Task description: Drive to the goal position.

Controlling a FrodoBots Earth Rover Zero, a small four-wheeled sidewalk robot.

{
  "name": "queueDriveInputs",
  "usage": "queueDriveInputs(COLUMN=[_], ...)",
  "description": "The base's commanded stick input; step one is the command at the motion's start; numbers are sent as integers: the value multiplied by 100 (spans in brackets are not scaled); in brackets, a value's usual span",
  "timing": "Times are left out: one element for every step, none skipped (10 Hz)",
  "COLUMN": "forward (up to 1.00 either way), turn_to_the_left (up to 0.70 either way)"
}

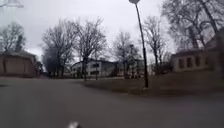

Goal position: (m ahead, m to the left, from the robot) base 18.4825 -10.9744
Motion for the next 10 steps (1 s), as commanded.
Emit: queueDriveInputs(forward=[100,100,100,100,100,100,100,100,100,100], turn_to_the_left=[40,40,40,40,40,40,40,40,13,0])
